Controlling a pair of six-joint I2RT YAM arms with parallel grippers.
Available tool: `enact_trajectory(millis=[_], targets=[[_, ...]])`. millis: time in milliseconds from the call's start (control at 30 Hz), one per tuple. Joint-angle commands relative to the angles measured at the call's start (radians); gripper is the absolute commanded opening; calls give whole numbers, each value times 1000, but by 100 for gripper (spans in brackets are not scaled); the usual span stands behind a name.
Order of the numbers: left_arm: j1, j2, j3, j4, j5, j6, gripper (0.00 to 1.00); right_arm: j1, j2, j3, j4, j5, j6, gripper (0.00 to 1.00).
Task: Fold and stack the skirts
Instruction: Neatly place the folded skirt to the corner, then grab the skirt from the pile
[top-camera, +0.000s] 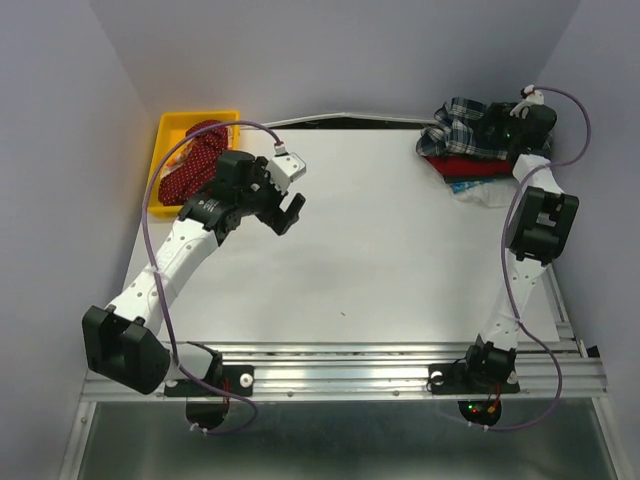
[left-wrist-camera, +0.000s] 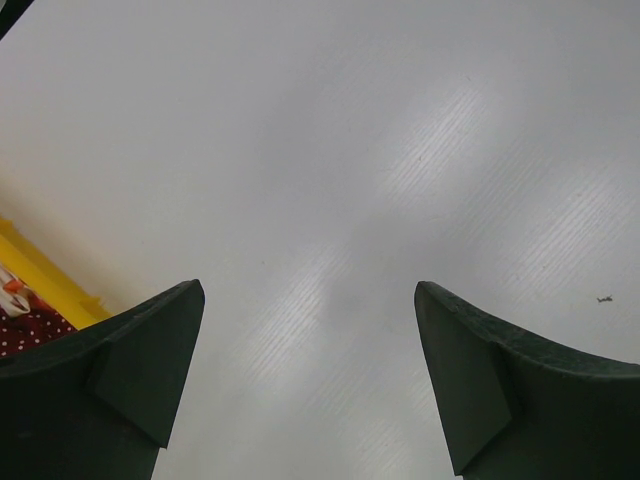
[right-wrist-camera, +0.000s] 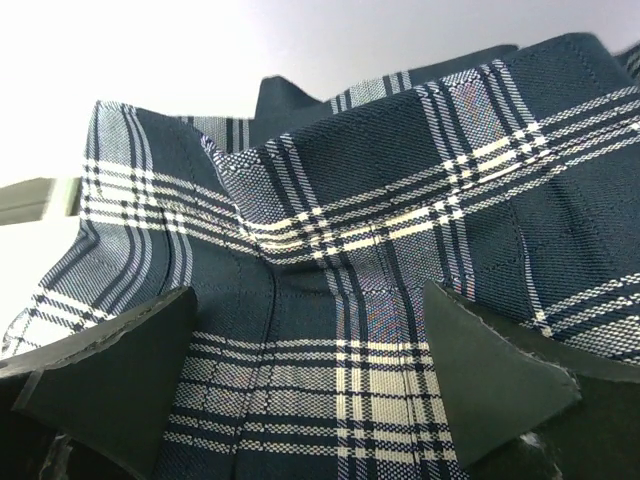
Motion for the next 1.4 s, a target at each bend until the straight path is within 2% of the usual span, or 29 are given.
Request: enact_trajectory(millis=[0, 167, 267, 367, 433, 467, 500, 567, 600, 667, 700, 767, 800, 933, 1033, 1133, 1233, 1367], targets=[[10, 17, 15, -27, -6, -29, 99, -35, -26, -80, 124, -110, 104, 100], [40, 24, 58, -35, -37, -134, 99, -35, -121, -56, 96, -183, 118, 100], [78, 75, 145, -87, -45, -197, 99, -35, -199, 50, -68, -183, 51, 100], [98, 95, 183, -131, -42, -219, 99, -35, -322, 60, -179, -196, -17, 100], [117, 86, 181, -125, -55, -223, 99, -35, -400, 15, -250, -206, -51, 100], [121, 75, 183, -121, -60, -220, 99, -35, -493, -14, -280, -231, -48, 100], [126, 67, 183, -116, -62, -219, 99, -35, -547, -55, -284, -241, 10, 100], [143, 49, 180, -87, -51, -228, 99, -35, -662, -217, -290, -255, 18, 100], [145, 20, 166, -72, -55, -236, 99, -35, -781, -276, -300, -308, -21, 100], [145, -26, 143, -11, -81, -275, 99, -35, -891, -433, -328, -392, -58, 100], [145, -38, 123, 2, -89, -282, 99, -35, -957, -459, -381, -413, -113, 100], [145, -57, 109, 11, -94, -285, 99, -13, -988, -483, -505, -407, -167, 100], [145, -69, 92, 10, -101, -289, 98, -13, -996, -491, -630, -394, -224, 100], [145, -133, 13, 8, -97, -247, 99, -13, -1020, -612, -828, -365, -302, 100], [145, -209, -55, -7, -123, -198, 99, -4, -1104, -786, -810, -324, -307, 100], [164, -272, -109, -33, -216, -162, 99, 28, -1175, -891, -788, -273, -309, 100], [210, -305, -141, -38, -285, -185, 99, 68, -1177, -925, -771, -230, -307, 100], [350, -312, -132, -6, -266, -231, 99, 77, -1111, -901, -755, -198, -298, 100]])
